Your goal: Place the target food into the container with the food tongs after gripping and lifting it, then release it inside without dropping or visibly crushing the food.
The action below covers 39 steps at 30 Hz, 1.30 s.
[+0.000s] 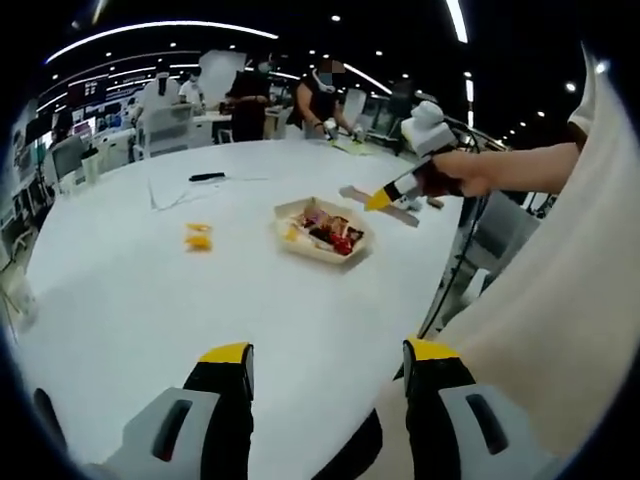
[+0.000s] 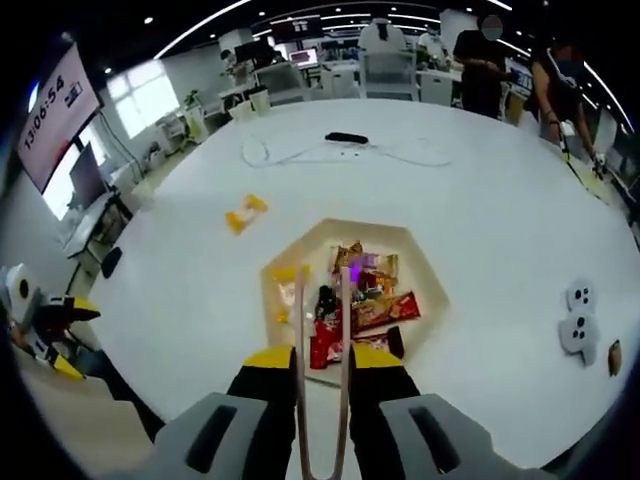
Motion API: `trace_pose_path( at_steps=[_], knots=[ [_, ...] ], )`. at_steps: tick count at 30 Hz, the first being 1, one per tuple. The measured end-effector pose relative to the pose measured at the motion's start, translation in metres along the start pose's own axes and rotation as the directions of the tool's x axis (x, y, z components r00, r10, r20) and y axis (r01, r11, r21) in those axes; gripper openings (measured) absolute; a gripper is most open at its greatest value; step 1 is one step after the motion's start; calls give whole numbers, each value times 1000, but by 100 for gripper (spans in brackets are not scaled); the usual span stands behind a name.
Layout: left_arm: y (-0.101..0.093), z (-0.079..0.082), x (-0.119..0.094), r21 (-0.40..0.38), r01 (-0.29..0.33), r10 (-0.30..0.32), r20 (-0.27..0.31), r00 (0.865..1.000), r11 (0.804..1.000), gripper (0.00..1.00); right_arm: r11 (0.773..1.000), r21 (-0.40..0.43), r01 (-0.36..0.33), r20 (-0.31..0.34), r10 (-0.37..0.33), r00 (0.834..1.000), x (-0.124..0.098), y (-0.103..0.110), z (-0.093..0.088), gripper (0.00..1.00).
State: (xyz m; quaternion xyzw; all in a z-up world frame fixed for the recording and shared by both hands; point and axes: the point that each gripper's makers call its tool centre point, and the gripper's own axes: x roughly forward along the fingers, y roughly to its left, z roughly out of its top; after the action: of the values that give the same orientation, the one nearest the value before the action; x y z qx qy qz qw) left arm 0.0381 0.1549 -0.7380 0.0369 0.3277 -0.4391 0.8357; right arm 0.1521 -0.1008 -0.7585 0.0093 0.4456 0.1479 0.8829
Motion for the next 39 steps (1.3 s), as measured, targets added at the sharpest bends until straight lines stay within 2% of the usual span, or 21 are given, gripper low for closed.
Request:
trace_pose_path(
  at_steps=[12, 18, 26, 32, 34, 39],
  knots=[
    [-2, -2, -3, -10, -17, 17, 1, 1000, 1000, 60, 999, -12, -45, -11, 45, 999, 8, 18, -2, 18],
    [-1, -4, -6, -16, -28, 28, 0, 1000, 999, 60, 996, -50, -75, -26, 73, 997, 19, 31, -1, 18],
    [2, -8, -11, -21, -50, 50, -4, 999, 999, 60, 991, -62, -115, -10, 115, 993, 26, 40, 17, 19],
    [8, -14, -20, -48, -84, 84, -3, 996, 995, 60, 991, -31, -133, -1, 134, 991, 32, 41, 20, 19],
    [10, -17, -22, -56, -93, 93, -3, 996, 994, 60, 990, -33, -139, -6, 139, 990, 33, 46, 20, 19],
    [15, -21, -26, -82, -119, 120, -1, 993, 989, 60, 983, -64, -174, -16, 173, 985, 46, 60, 33, 19]
  ],
)
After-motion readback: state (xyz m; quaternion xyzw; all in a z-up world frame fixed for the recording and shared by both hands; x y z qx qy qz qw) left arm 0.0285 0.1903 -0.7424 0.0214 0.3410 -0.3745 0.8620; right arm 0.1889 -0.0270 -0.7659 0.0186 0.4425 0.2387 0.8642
